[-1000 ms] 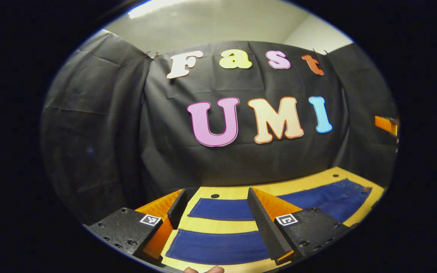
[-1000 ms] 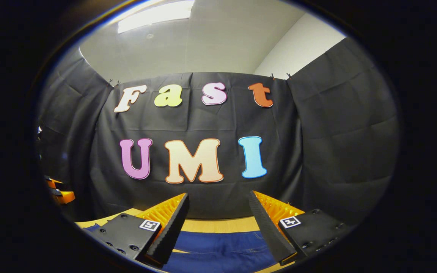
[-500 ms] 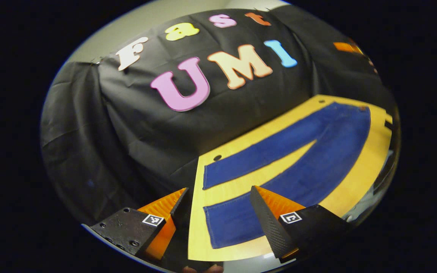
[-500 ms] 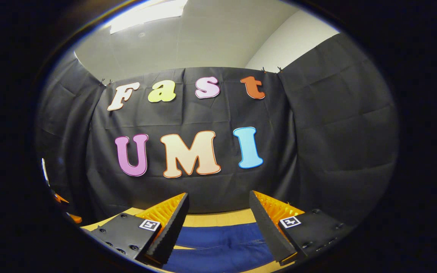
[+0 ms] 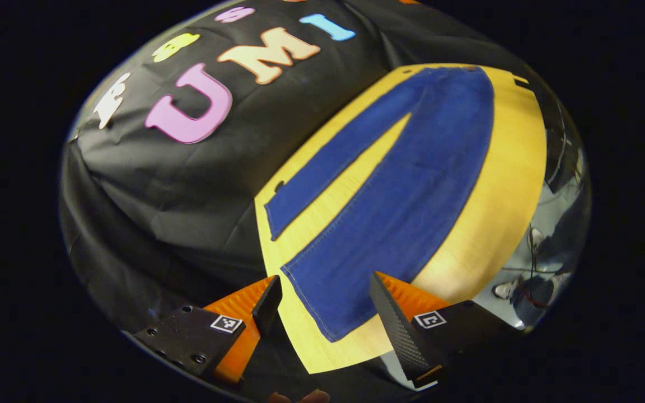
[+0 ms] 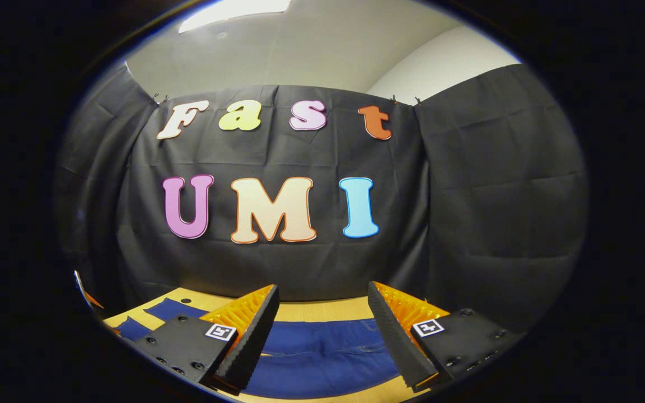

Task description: Grasp the waist and the cuffs of the jeans and fold them to make the two legs overlap; first hold the waist and fold one-third of the jeans toward the cuffs, then hold the cuffs and fold the remaining one-third in the same direction to finish folding.

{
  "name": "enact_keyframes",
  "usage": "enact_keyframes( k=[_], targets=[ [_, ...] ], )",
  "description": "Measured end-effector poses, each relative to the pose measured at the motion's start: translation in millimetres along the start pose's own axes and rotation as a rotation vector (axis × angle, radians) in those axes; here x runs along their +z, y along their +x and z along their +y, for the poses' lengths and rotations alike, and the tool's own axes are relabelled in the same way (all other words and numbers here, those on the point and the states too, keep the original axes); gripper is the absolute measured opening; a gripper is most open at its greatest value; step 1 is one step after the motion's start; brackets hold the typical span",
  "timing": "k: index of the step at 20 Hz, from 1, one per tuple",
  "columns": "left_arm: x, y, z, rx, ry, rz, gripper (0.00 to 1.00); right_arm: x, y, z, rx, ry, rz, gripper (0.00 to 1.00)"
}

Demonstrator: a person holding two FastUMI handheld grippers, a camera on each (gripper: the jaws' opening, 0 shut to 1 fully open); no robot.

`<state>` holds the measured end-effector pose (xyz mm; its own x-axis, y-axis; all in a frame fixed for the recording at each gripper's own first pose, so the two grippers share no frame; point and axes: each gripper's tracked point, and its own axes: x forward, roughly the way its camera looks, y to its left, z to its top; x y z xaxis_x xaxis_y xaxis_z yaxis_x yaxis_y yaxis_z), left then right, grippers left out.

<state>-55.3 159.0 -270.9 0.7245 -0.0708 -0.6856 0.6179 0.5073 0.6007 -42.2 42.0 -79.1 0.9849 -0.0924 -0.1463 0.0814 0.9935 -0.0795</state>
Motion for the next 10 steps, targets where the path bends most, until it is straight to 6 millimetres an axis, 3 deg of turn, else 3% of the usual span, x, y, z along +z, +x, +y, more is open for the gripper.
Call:
enact_keyframes(
  k=[3,5,6,7,10],
  targets=[
    [-14,10,-16,-0.046,0.122,0.04,0.96,-8,1,-1,0.001,-0.02,0.023,0.98],
    [-21,18,-27,-0.071,0.213,0.066,0.95,-3,-1,-5,-0.005,-0.028,0.007,0.98],
    [-28,21,-32,-0.088,0.255,0.076,1.0,0,-2,-7,-0.01,-0.036,0.0,0.98],
    [-33,24,-35,-0.106,0.287,0.087,0.95,0,-1,-8,-0.013,-0.045,-0.006,0.99],
    [-48,33,-44,-0.148,0.345,0.128,0.95,-3,-5,-18,-0.029,-0.066,-0.007,0.99]
  ],
)
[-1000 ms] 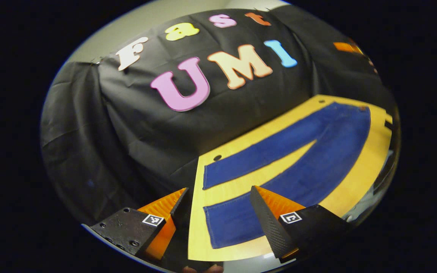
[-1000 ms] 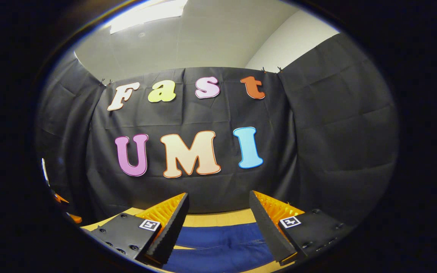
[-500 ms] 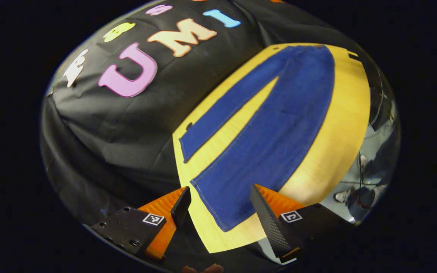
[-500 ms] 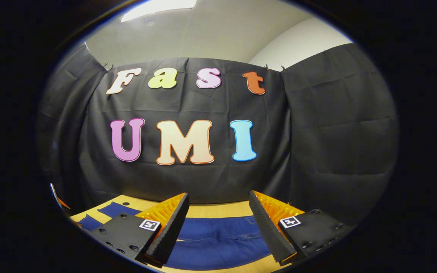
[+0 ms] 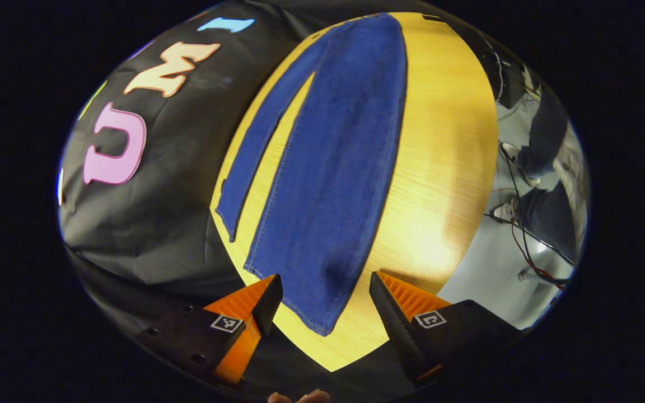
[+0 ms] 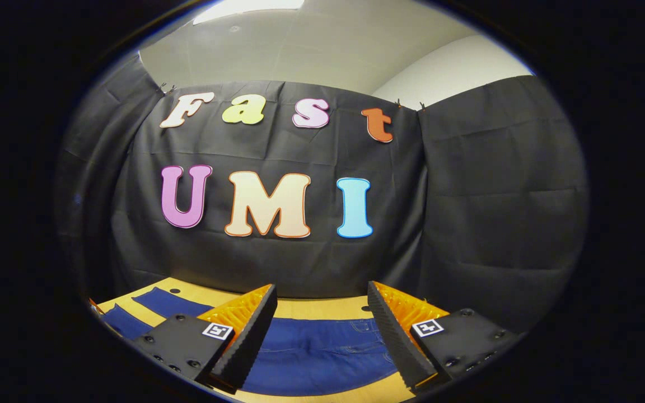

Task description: Grasp the waist and the cuffs of the jeans and fold them to make the two legs overlap; first hold the waist and fold one-third of the jeans toward the cuffs, then hold the cuffs and fold the remaining one-third in the same direction to finish folding.

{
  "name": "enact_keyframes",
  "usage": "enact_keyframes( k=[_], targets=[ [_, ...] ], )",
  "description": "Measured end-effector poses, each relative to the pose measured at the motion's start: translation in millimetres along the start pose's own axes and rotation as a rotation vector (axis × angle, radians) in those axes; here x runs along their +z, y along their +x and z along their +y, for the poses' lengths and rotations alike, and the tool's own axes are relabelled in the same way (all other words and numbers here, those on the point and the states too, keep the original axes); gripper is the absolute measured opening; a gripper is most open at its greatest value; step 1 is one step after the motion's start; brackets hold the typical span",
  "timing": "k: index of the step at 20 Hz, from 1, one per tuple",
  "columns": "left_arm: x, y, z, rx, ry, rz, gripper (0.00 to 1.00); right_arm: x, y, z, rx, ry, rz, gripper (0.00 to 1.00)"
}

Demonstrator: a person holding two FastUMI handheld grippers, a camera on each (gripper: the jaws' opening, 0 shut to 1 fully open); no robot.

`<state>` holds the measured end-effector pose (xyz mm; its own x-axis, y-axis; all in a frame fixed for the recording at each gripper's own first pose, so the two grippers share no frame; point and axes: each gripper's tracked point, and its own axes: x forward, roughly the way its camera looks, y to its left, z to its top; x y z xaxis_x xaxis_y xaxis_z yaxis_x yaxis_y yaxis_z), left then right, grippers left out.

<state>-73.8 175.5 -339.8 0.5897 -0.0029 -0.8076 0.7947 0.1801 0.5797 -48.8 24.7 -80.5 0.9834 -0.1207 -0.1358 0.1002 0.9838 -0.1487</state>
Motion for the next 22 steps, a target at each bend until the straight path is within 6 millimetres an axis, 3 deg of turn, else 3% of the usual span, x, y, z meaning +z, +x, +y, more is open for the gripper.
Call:
enact_keyframes(
  k=[5,6,11,14,15,17,18,19,20,22],
  targets=[
    [6,13,7,0.003,0.07,-0.015,0.93,2,-11,-18,-0.048,0.004,-0.016,0.99],
    [7,18,9,0.0,0.087,-0.013,0.89,1,-13,-21,-0.056,0.003,-0.014,0.99],
    [13,31,22,0.01,0.152,-0.006,0.88,-10,-21,-31,-0.084,0.017,0.004,0.99],
    [13,37,13,-0.053,0.112,0.005,0.88,-17,-26,-35,-0.092,0.024,0.017,1.0],
    [12,38,12,-0.061,0.103,0.007,0.7,-17,-27,-36,-0.095,0.026,0.019,0.98],
    [13,37,6,-0.071,0.115,0.005,0.46,-17,-29,-40,-0.104,0.025,0.021,0.98],
    [13,38,1,-0.079,0.114,0.006,0.46,-18,-30,-43,-0.109,0.021,0.022,0.99],
    [12,40,0,-0.075,0.118,0.012,0.29,-19,-30,-46,-0.112,0.015,0.027,0.99],
    [12,41,-3,-0.078,0.123,0.014,0.17,-21,-30,-47,-0.109,0.005,0.034,1.0],
    [13,38,-2,-0.054,0.123,0.013,0.04,-26,-26,-53,-0.097,-0.045,0.052,1.0]
  ],
)
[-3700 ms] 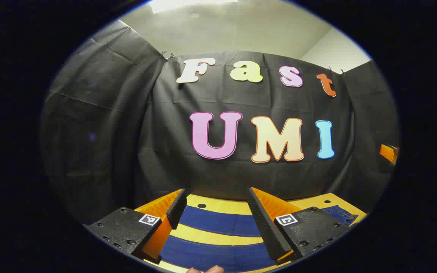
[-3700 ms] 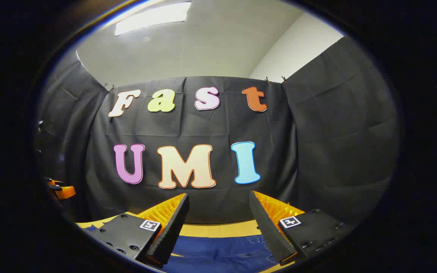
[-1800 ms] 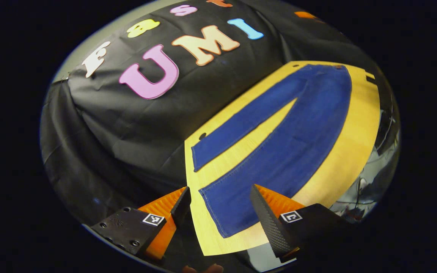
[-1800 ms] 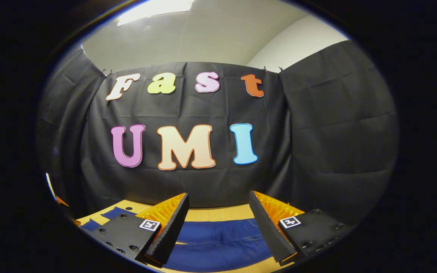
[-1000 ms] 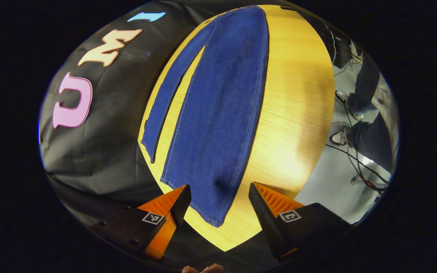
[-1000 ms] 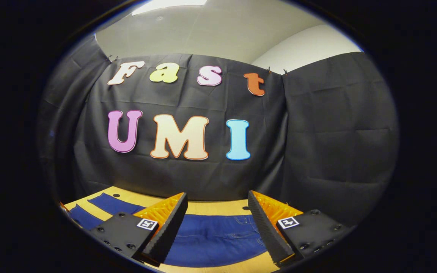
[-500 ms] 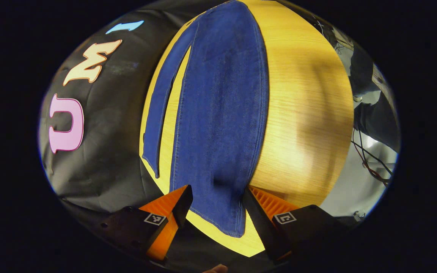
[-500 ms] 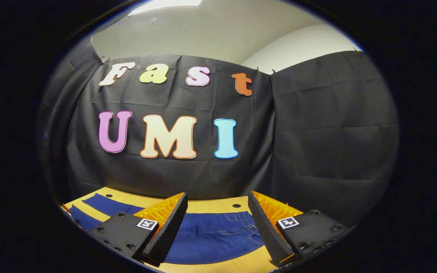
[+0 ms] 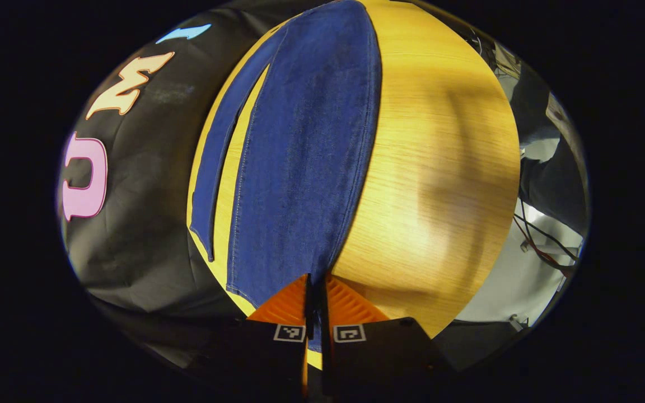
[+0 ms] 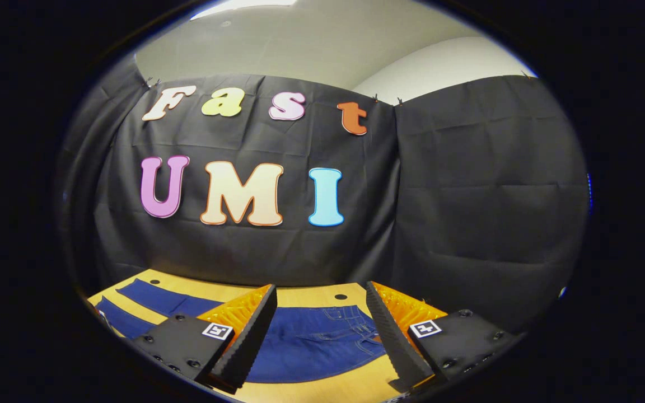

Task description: Grasp the waist and the cuffs of the jeans and fold them to make the two legs overlap; first hold the waist and fold one-third of the jeans toward the cuffs, then hold the cuffs and fold the remaining one-third in the same direction to finish folding.

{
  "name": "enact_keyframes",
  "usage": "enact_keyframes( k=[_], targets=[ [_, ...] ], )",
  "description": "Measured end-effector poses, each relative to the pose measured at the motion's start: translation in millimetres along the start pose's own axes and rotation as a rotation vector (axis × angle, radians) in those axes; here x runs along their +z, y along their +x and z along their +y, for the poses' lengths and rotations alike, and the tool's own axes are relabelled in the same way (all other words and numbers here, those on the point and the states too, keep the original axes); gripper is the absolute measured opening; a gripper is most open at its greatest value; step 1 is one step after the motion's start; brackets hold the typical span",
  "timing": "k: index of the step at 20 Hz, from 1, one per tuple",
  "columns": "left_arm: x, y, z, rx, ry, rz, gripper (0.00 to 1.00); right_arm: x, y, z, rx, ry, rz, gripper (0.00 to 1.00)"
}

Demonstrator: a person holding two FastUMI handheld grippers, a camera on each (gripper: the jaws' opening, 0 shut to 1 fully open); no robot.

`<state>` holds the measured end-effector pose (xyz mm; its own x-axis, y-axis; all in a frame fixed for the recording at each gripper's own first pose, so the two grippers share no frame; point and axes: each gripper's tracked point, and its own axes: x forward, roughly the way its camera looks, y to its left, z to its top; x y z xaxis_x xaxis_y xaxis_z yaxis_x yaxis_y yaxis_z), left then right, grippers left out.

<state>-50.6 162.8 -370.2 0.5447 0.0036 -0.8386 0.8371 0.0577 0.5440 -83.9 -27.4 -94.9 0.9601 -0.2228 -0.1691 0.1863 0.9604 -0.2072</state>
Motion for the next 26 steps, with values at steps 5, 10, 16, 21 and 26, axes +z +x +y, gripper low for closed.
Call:
enact_keyframes(
  k=[5,10,16,21,26],
  targets=[
    [0,1,-1,0.018,-0.036,0.011,0.01,-39,20,-23,0.075,-0.292,0.063,1.0],
    [-2,1,0,0.015,-0.032,0.043,0.01,-123,46,-38,0.216,-0.575,0.196,0.99],
    [-2,3,-1,-0.009,-0.049,0.091,0.01,-229,65,-79,0.322,-0.818,0.368,0.99],
    [-4,1,-1,-0.009,-0.06,0.132,0.01,-299,75,-85,0.496,-1.052,0.469,0.99],
    [-5,1,-2,-0.012,-0.087,0.157,0.01,-329,93,-79,0.598,-1.14,0.5,0.96]
  ],
)
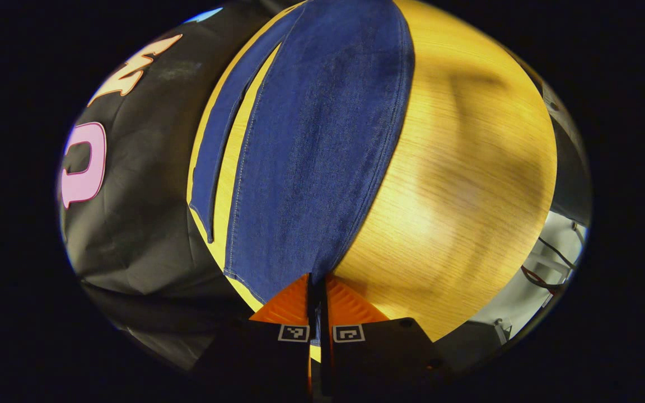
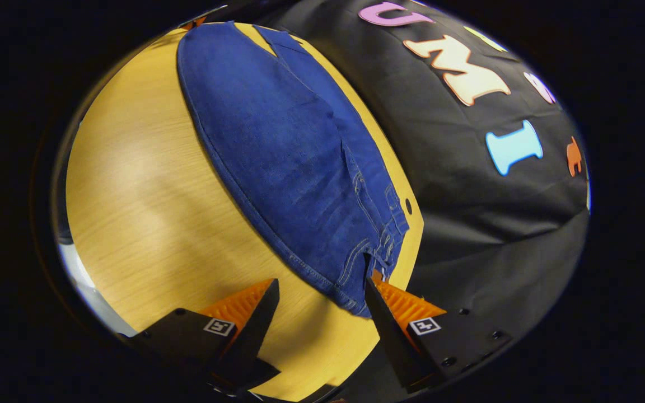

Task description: Grasp the waist and the cuffs of the jeans and fold them to make the two legs overlap; first hold the waist and fold one-third of the jeans toward the cuffs, then hold the cuffs and fold the remaining one-third in the same direction to finish folding.

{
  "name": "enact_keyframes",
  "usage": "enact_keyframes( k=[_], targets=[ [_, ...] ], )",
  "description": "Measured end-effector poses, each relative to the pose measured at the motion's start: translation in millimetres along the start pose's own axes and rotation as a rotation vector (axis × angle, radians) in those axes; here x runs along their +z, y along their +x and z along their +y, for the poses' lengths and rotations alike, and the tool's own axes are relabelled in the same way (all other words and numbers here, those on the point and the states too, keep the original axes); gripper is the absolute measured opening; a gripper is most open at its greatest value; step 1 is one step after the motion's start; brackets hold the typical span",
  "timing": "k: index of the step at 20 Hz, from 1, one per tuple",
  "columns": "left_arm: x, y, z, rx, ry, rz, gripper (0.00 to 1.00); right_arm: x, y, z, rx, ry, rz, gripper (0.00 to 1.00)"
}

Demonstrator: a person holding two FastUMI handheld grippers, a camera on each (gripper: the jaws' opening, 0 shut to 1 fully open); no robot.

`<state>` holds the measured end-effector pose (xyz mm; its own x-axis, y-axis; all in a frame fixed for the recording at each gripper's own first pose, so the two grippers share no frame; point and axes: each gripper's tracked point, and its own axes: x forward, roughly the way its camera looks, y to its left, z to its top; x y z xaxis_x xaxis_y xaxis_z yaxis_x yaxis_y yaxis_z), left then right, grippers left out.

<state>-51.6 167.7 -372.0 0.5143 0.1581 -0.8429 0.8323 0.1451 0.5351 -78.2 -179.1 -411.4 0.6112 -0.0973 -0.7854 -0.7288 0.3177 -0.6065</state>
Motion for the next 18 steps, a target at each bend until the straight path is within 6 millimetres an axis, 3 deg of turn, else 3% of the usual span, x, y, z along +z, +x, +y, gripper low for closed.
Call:
enact_keyframes(
  k=[2,3,6,8,10,12,15,17,18],
  targets=[
    [0,-1,0,0.004,-0.001,0.009,0.01,1,12,-1,0.025,-0.033,0.001,0.95],
    [-1,0,0,0.003,-0.004,0.012,0.01,4,14,-5,0.015,-0.059,-0.005,0.86],
    [-2,0,0,0.0,-0.021,0.024,0.01,5,30,-7,0.014,-0.069,0.001,0.86],
    [-1,0,1,0.001,-0.024,0.031,0.0,4,36,-4,0.045,-0.057,0.007,0.77],
    [-2,0,1,0.005,-0.026,0.038,0.01,2,40,3,0.093,-0.032,0.018,0.65],
    [-2,1,1,0.007,-0.04,0.044,0.01,2,41,13,0.11,-0.031,0.026,0.42],
    [-3,0,0,-0.022,-0.088,0.062,0.01,7,38,1,0.004,-0.08,-0.019,0.07],
    [-1,-3,1,-0.065,-0.182,0.089,0.0,1,36,0,0.006,0.054,-0.015,0.04],
    [2,-4,6,-0.075,-0.242,0.09,0.0,7,33,-8,-0.01,0.123,-0.025,0.04]
  ],
)
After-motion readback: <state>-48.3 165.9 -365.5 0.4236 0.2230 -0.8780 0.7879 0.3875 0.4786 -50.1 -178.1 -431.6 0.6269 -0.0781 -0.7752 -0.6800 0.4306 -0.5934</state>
